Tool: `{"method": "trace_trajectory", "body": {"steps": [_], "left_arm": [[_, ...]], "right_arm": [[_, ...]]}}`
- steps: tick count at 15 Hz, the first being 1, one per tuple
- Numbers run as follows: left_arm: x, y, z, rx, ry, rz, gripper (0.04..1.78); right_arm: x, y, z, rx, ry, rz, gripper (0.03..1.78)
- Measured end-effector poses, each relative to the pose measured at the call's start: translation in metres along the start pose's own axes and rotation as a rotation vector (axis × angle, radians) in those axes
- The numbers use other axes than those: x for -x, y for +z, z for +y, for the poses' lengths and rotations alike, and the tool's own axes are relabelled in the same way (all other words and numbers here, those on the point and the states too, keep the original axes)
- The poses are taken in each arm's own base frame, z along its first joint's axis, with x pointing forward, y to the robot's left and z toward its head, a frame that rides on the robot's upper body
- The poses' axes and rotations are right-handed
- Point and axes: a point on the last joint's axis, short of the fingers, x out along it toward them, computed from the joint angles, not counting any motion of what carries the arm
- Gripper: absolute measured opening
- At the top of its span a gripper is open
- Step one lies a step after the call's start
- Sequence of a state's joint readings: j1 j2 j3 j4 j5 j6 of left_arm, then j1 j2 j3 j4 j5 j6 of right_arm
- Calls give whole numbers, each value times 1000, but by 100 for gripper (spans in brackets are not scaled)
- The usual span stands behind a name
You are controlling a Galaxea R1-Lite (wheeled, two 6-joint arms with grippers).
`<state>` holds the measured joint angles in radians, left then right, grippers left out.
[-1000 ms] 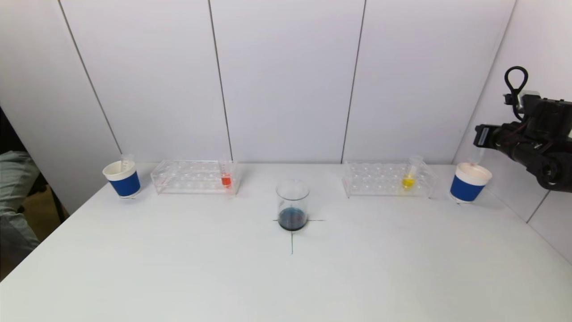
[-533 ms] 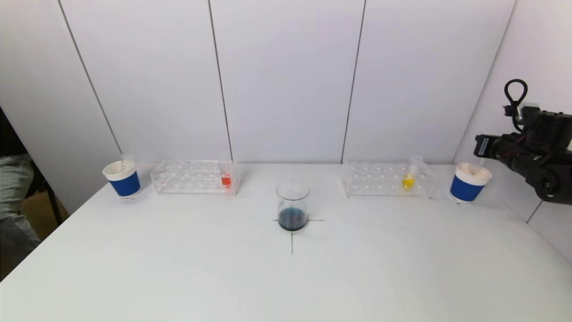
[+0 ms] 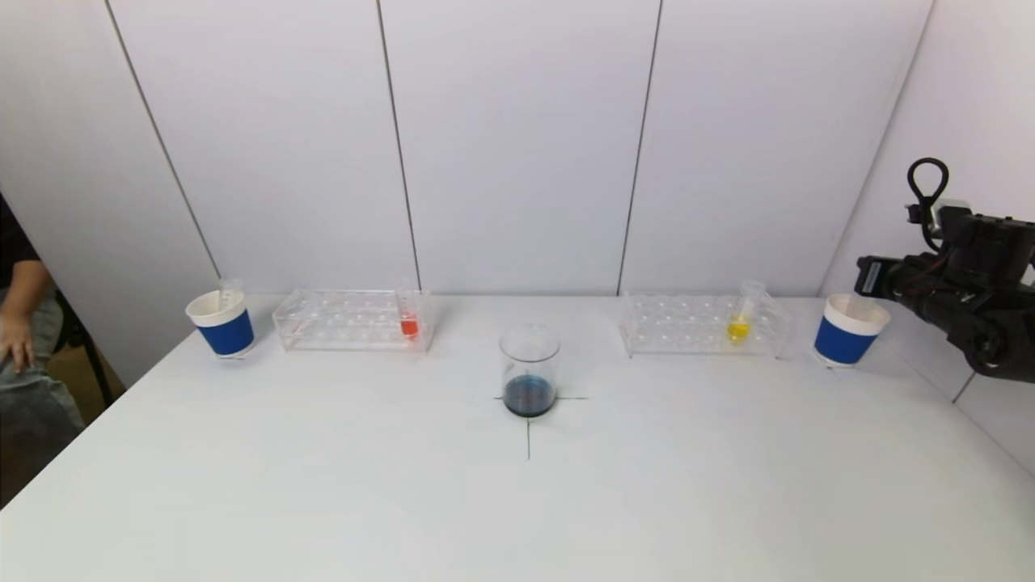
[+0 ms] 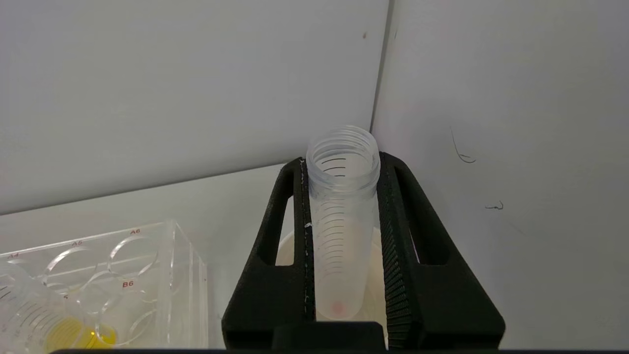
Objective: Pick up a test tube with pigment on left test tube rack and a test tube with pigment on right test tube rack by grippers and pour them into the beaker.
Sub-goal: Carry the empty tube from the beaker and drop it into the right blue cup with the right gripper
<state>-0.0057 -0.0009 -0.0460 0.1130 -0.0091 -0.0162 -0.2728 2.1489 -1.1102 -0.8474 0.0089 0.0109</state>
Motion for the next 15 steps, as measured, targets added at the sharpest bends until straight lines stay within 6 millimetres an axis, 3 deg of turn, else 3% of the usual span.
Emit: {"method": "trace_trajectory", "body": {"steps": [15], "left_arm": [[0,0,0,0,-1,0,176]], "right_arm": [[1,-7,0,-21,1,-1,45]]}}
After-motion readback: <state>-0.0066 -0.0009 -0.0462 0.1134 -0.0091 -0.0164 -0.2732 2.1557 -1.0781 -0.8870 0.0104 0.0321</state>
